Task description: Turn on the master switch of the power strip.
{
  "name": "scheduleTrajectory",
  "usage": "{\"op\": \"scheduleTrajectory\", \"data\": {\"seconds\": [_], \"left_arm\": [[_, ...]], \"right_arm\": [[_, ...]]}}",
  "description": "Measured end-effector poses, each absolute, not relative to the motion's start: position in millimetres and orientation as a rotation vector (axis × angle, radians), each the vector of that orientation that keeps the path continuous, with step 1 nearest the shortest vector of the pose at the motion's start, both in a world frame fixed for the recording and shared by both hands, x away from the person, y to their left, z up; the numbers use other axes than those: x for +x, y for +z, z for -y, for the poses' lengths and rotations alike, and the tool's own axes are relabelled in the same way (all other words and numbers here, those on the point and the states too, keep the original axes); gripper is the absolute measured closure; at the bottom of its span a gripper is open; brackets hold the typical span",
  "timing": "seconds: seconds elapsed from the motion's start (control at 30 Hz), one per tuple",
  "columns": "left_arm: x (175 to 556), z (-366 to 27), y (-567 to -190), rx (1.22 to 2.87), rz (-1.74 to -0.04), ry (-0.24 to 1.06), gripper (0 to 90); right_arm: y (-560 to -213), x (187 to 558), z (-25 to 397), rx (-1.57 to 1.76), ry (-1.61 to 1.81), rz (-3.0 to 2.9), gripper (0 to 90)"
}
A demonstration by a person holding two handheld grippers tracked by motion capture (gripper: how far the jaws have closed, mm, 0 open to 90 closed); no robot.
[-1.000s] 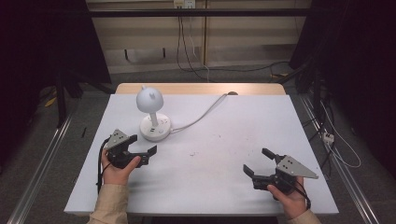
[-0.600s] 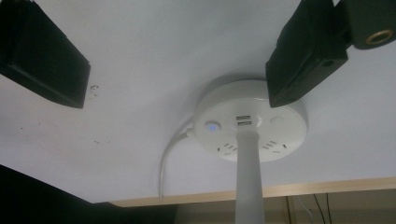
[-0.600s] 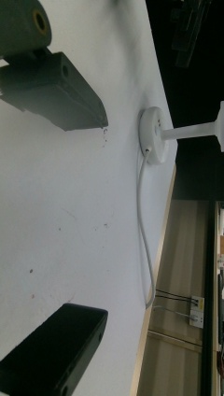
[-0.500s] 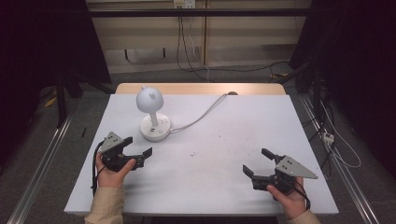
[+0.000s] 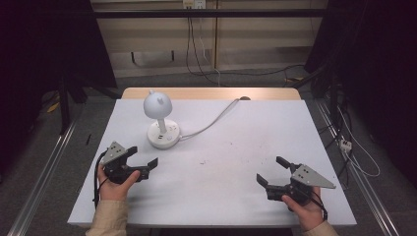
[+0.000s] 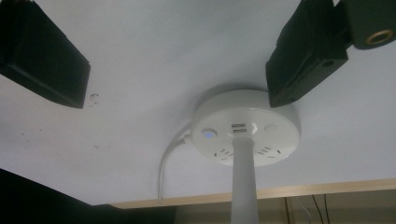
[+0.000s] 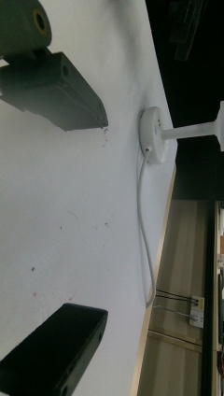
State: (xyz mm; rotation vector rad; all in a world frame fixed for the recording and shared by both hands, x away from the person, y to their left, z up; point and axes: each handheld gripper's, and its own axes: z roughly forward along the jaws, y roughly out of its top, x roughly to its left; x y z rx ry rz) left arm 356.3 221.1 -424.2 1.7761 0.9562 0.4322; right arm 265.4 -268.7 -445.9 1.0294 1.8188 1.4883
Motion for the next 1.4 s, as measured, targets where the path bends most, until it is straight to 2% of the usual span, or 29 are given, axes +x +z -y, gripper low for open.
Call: {"op": "scheduleTrajectory", "data": {"seconds": [1.4], "left_arm": [[340.9, -245.4, -431.8, 1.788, -0.979, 0.461, 5.8]], "right_arm": [[-445.5, 264.4, 271.7, 1.032, 1.484, -1.815, 7.3]]}}
